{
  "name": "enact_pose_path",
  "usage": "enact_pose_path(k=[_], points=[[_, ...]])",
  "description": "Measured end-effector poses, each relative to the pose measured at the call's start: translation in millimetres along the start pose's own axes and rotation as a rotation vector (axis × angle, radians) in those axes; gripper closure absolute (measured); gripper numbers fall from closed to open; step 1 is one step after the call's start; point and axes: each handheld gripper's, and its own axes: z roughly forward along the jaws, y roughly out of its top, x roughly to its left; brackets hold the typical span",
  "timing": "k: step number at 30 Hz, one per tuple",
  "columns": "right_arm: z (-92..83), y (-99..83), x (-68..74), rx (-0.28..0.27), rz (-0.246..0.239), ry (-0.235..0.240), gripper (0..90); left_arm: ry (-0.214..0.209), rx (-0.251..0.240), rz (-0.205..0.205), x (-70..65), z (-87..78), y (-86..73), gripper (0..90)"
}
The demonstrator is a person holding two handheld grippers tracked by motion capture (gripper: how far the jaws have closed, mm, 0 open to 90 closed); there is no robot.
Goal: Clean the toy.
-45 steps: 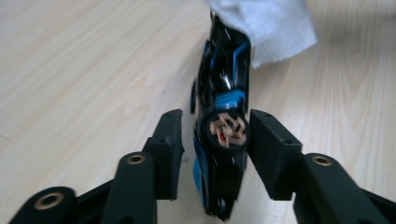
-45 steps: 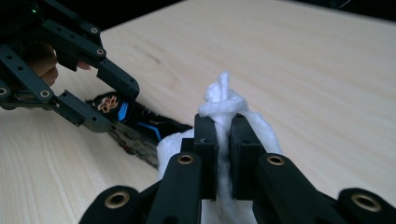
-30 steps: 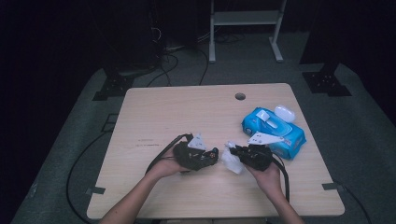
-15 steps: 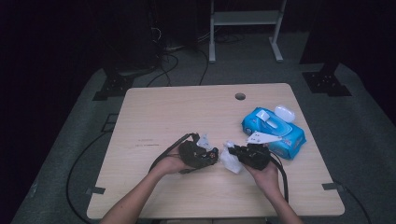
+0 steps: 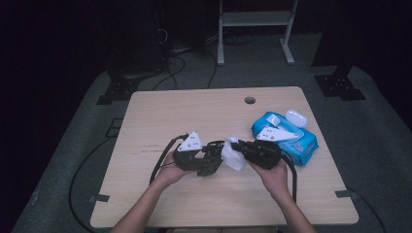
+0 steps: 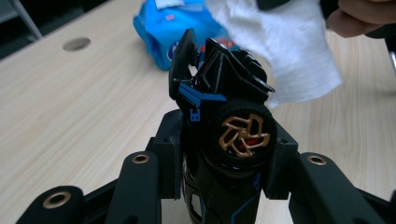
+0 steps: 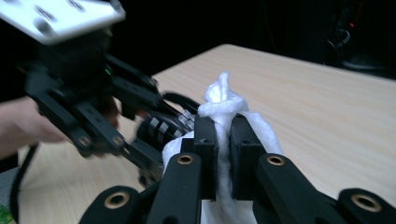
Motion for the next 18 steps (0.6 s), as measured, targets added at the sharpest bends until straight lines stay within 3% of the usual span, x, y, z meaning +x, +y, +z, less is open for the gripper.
enact_pose_path(k=[5, 7, 8, 12, 18], points=[[7.8, 14.3, 15.7, 0.013, -0.042, 0.053, 83.0, -0.01, -0.04, -0.02, -1.1, -0.7, -11.5, 58.2], [14.9, 17.5, 22.6, 0.031, -0.062, 0.072, 82.9, -0.009, -0.065, -0.028, -1.1, -2.6, -15.3, 58.2], [26.7, 17.7, 27.2, 0.07, -0.082, 0.089, 82.9, -0.013, -0.075, -0.035, -1.2, -5.2, -18.0, 58.2], [35.3, 14.1, 25.2, 0.093, -0.08, 0.083, 82.9, -0.004, -0.075, -0.027, -0.8, -8.8, -19.1, 58.2], [30.8, 3.8, 13.1, 0.1, -0.072, 0.02, 82.9, -0.009, -0.073, -0.03, -2.5, -8.3, -19.1, 58.2]])
